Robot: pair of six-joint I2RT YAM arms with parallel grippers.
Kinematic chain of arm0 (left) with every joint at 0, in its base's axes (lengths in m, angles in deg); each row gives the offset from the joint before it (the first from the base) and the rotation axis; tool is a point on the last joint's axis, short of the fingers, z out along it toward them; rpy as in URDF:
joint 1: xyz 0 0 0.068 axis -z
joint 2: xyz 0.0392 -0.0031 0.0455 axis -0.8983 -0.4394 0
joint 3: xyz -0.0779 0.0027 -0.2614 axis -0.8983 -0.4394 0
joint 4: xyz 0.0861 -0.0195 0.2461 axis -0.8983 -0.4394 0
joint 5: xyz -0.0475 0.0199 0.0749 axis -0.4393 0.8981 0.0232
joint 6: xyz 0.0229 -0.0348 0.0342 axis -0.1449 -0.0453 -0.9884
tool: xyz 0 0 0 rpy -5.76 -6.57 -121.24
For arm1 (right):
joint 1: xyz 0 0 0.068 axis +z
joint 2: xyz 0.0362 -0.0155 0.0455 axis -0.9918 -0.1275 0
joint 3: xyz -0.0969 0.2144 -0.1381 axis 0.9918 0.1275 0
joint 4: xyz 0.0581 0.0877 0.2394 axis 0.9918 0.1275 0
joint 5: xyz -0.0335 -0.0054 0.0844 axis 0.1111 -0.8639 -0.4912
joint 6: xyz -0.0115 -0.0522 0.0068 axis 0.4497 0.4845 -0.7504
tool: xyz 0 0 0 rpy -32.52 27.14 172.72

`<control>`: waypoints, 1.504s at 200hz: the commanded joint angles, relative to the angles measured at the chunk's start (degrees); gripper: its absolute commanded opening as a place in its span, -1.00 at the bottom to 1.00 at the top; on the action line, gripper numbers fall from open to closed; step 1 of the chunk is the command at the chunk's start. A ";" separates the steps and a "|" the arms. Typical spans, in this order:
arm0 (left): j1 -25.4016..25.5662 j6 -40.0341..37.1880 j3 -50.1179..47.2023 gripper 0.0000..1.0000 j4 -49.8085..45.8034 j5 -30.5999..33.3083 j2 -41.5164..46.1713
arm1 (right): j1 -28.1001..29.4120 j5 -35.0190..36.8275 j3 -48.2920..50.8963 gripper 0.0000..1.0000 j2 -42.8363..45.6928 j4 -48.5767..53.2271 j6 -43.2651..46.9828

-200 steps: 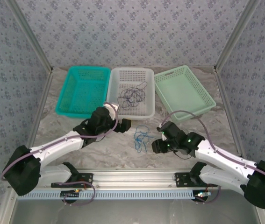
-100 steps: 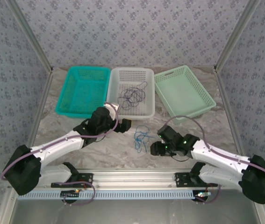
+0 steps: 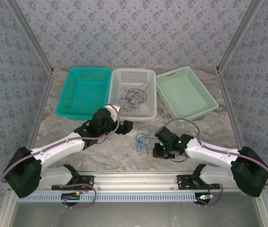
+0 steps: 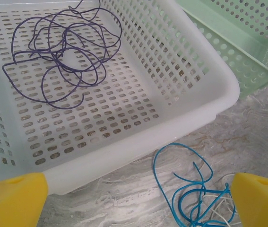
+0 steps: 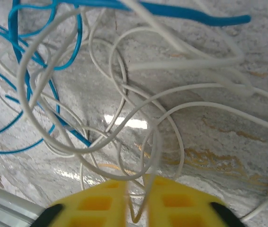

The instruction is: Untangle the cables

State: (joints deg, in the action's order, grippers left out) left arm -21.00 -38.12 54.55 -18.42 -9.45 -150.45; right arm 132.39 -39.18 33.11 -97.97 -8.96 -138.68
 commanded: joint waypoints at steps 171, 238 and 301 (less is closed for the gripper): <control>2.77 -0.04 -10.42 0.99 25.36 -13.81 7.03 | -6.52 2.05 -9.48 -1.00 15.12 -11.45 5.79; 5.23 1.43 -9.63 0.90 31.62 -16.66 2.27 | -6.69 1.37 -7.96 -1.00 14.77 -14.52 3.69; 5.32 2.40 -7.76 0.76 35.61 -16.91 -2.56 | -6.73 0.16 -7.64 -1.00 14.73 -16.22 3.04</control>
State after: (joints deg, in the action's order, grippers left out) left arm -16.12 -36.44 44.15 12.23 -24.99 -152.13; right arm 125.92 -37.89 24.82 -83.35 -23.19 -134.49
